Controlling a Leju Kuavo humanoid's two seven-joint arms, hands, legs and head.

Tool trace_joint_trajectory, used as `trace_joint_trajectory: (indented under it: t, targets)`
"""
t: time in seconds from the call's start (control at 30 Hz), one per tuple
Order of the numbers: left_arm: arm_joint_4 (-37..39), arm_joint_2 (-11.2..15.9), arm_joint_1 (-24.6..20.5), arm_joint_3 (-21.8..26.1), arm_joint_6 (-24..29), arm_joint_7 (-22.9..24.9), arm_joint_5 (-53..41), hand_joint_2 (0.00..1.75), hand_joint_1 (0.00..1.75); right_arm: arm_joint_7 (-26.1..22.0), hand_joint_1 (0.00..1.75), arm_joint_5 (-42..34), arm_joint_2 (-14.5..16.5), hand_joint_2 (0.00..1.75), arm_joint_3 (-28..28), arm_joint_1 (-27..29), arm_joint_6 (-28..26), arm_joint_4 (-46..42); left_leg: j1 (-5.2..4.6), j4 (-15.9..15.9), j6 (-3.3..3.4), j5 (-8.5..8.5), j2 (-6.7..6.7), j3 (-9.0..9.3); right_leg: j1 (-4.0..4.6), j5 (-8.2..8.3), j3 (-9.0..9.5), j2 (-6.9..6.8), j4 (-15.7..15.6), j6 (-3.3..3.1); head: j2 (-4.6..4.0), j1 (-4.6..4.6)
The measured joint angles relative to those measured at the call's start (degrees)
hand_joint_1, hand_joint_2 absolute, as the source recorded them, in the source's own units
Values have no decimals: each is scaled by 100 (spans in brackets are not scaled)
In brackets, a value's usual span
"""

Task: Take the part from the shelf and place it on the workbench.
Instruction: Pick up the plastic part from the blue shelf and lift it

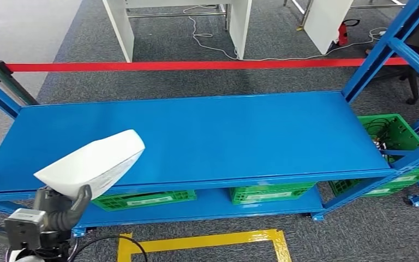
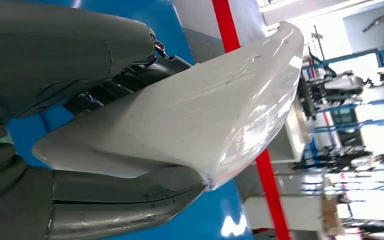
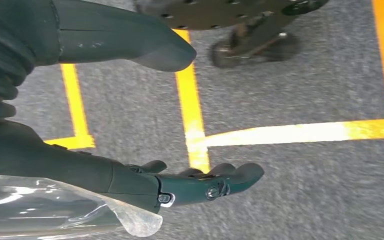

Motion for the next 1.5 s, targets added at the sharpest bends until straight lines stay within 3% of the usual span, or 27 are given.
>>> trace_joint_trajectory:
  t: [0.07, 0.1, 0.13, 0.2, 0.23, 0.3, 0.4, 0.47, 0.53, 0.57, 0.6, 0.67, 0.77, 0.83, 0.9, 0.93, 1.0, 1.07, 1.1, 1.13, 1.2, 1.23, 1.3, 1.33, 1.4, 1.43, 1.5]
  targets:
    - [-169, -79, 249, 121, 8, -156, 139, 175, 175, -124, 0, 98, 0, 175, -73, -78, -33, 52, 18, 20, -12, 9, 44, -37, -60, -317, -209, -9, 679, 80, 0, -3]
    - [-236, -129, 358, 186, 14, -232, 193, 175, 175, -170, 0, 153, 0, 175, -108, -107, -66, 80, 37, 39, -30, 12, 56, -57, -93, -321, -205, -17, 793, 125, 0, -5]
    - [-292, -179, 449, 250, 9, -305, 244, 175, 175, -198, 0, 213, 0, 175, -136, -130, -103, 105, 66, 70, -60, 10, 60, -81, -126, -215, -91, -29, 669, 171, 0, -4]
    - [-389, -294, 610, 392, -36, -442, 336, 175, 175, -190, 0, 334, 1, 175, -169, -166, -151, 147, 133, 179, -162, -21, 54, -142, -187, 62, 369, -56, -55, 282, 0, 2]
    - [-435, -350, 681, 467, -62, -502, 369, 175, 175, -169, 0, 391, 1, 175, -174, -183, -163, 165, 151, 253, -227, -42, 47, -183, -195, 145, 562, -47, -350, 291, 0, 18]
    - [-515, -444, 784, 605, -98, -590, 408, 175, 175, -128, 0, 471, 2, 175, -176, -201, -175, 198, 144, 379, -325, -65, 24, -240, -186, 116, 659, -12, -541, 217, 0, 38]
    - [-575, -533, 860, 740, -130, -639, 445, 175, 175, -106, 0, 511, 2, 175, -178, -200, -192, 226, 154, 475, -385, -124, -2, -279, -185, 104, 542, -8, -472, 7, 0, 12]
    - [-602, -599, 929, 836, -159, -665, 463, 175, 175, -68, 0, 530, 2, 175, -181, -199, -194, 236, 162, 809, -400, -516, -11, -376, -166, 167, 460, -23, -470, -99, 0, -23]
    - [-628, -676, 981, 942, -202, -691, 454, 175, 175, -28, 0, 596, 2, 175, -183, -201, -148, 245, 146, 1497, -387, -1069, -17, -547, -120, 250, 385, -38, -466, -168, 0, -49]
    - [-634, -719, 1001, 995, -227, -699, 437, 175, 175, -24, 0, 656, 2, 175, -188, -210, -101, 257, 134, 1801, -370, -1229, -19, -599, -91, 295, 341, -45, -462, -187, 0, -54]
    - [-636, -767, 1028, 1055, -254, -706, 413, 175, 175, -40, 0, 731, 2, 175, -203, -226, -39, 275, 118, 1961, -340, -1265, -23, -583, -60, 339, 297, -51, -458, -200, 0, -54]
    - [-640, -869, 1090, 1167, -292, -718, 361, 175, 175, -114, 0, 886, 2, 175, -258, -281, 105, 334, 65, 1654, -230, -1017, -33, -275, -1, 420, 204, -48, -453, -211, 0, -54]
    - [-680, -1004, 1164, 1325, -316, -740, 295, 175, 175, -330, 0, 1085, -5, 175, -367, -440, 408, 517, -49, 489, -5, -648, -69, 397, 46, 528, 120, -41, -454, -200, 0, -46]
    - [-728, -1080, 1236, 1423, -303, -752, 259, 175, 175, -532, 0, 1223, -36, 175, -444, -589, 601, 721, -94, 211, 22, -611, -79, 489, 34, 628, 70, -37, -474, -149, 0, -45]
    - [-792, -1142, 1342, 1498, -257, -761, 227, 175, 175, -766, 0, 1337, -87, 175, -519, -733, 680, 962, -92, 127, -9, -509, -56, 445, 15, 674, 28, -29, -490, -82, 0, -45]
    - [-832, -1174, 1397, 1535, -237, -764, 210, 175, 175, -884, 0, 1356, -119, 175, -556, -813, 686, 1103, -79, 91, -7, -449, -38, 407, 14, 576, -12, -30, -436, -54, 0, -39]
    - [-918, -1260, 1508, 1641, -249, -769, 171, 175, 175, -1135, 0, 1258, -196, 175, -651, -1004, 700, 1415, -57, 70, -1, -329, 1, 276, 5, 86, -161, -37, -9, -9, 0, -25]
    - [-987, -1352, 1607, 1751, -298, -770, 140, 175, 175, -1331, 0, 1074, -257, 175, -748, -1193, 744, 1687, -68, 120, 12, -225, 20, 99, -5, -373, -317, -44, 703, 32, 0, -20]
    - [-1010, -1397, 1644, 1803, -326, -770, 131, 175, 175, -1391, 0, 1002, -279, 175, -793, -1270, 766, 1801, -72, 151, 9, -175, 29, 7, -6, -412, -322, -46, 963, 49, 0, -20]
    - [-1028, -1433, 1670, 1843, -343, -769, 127, 175, 175, -1425, 0, 962, -298, 175, -828, -1332, 782, 1897, -73, 186, 4, -128, 34, -86, -7, -314, -254, -48, 1058, 61, 0, -20]
    - [-1058, -1488, 1711, 1911, -363, -768, 123, 175, 175, -1457, 0, 925, -331, 175, -876, -1421, 801, 2052, -70, 283, -18, -48, 34, -274, -12, 49, 179, -52, 637, 70, 0, -20]
    - [-1075, -1512, 1728, 1939, -366, -768, 120, 175, 175, -1466, 0, 916, -342, 175, -889, -1460, 807, 2108, -76, 339, -39, -17, 32, -355, -10, 108, 492, -53, 211, 69, 0, -19]
    - [-1108, -1556, 1755, 1993, -373, -768, 101, 175, 175, -1500, 0, 870, -357, 175, -913, -1536, 827, 2196, -89, 432, -95, 53, 30, -459, 0, 1, 957, -42, -525, 20, 0, -26]
    - [-1126, -1580, 1764, 2020, -386, -768, 82, 175, 175, -1536, 0, 823, -362, 175, -932, -1573, 851, 2244, -93, 450, -124, 101, 31, -487, 14, -73, 1025, -36, -690, -16, 0, -28]
    - [-1160, -1635, 1794, 2081, -432, -764, 32, 175, 175, -1625, 0, 722, -375, 175, -974, -1631, 910, 2364, -84, 467, -181, 163, 19, -531, 14, -31, 942, -48, -741, -107, 0, -28]
    - [-1180, -1672, 1821, 2125, -465, -763, 1, 175, 175, -1666, 0, 686, -386, 175, -992, -1665, 933, 2443, -75, 518, -215, 72, 1, -564, 8, 22, 886, -61, -742, -153, 0, -32]
    - [-1218, -1753, 1879, 2226, -528, -763, -59, 175, 175, -1723, 0, 673, -411, 175, -1000, -1751, 938, 2603, -49, 889, -285, -416, -35, -665, -13, 148, 746, -86, -750, -228, 0, -48]
